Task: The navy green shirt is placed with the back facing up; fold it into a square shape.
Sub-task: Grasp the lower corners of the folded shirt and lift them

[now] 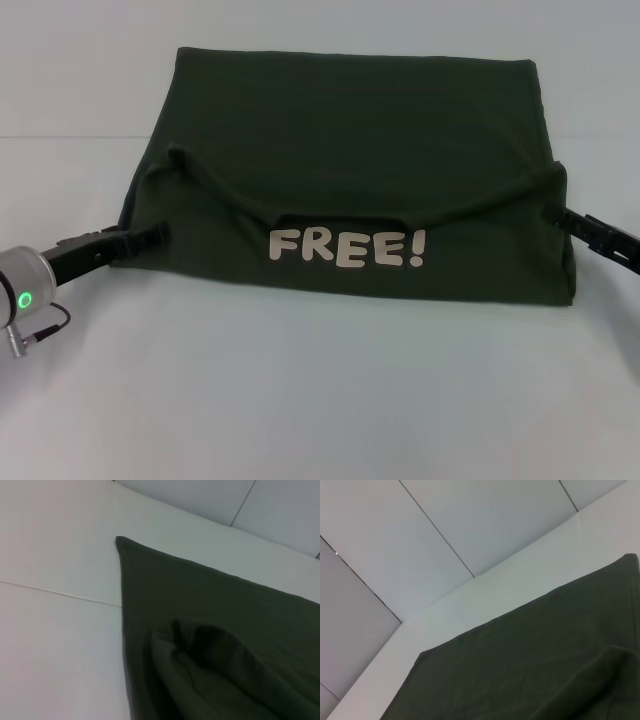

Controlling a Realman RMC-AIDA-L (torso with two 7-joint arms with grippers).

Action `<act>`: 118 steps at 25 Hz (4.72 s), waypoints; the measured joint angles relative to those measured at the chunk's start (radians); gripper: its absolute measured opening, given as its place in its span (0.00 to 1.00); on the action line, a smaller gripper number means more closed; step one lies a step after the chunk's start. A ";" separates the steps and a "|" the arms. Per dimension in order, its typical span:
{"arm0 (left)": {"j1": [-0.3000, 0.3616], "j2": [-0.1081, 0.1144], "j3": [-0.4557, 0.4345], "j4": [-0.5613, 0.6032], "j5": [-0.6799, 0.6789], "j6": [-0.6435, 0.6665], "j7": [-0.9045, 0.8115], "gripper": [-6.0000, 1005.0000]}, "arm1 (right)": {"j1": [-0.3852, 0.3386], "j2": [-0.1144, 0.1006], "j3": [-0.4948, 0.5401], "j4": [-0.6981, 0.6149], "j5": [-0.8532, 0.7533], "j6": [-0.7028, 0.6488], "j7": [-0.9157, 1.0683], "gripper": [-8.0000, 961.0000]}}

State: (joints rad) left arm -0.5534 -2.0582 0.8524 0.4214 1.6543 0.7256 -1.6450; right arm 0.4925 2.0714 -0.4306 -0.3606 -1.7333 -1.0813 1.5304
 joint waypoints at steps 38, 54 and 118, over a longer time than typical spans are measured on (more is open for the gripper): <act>-0.009 -0.003 0.061 -0.033 0.016 -0.013 -0.002 0.77 | 0.005 -0.001 -0.008 0.005 -0.006 -0.007 0.001 0.99; -0.016 -0.007 0.055 -0.026 0.019 -0.040 0.002 0.33 | 0.004 0.001 -0.008 0.006 -0.005 -0.008 0.001 0.98; -0.015 -0.001 0.062 -0.026 0.021 -0.036 0.002 0.09 | 0.201 -0.076 -0.280 -0.287 -0.720 -0.126 0.984 0.98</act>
State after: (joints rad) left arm -0.5679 -2.0591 0.9142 0.3957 1.6756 0.6900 -1.6435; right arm 0.6939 1.9952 -0.7105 -0.6477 -2.4531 -1.2069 2.5140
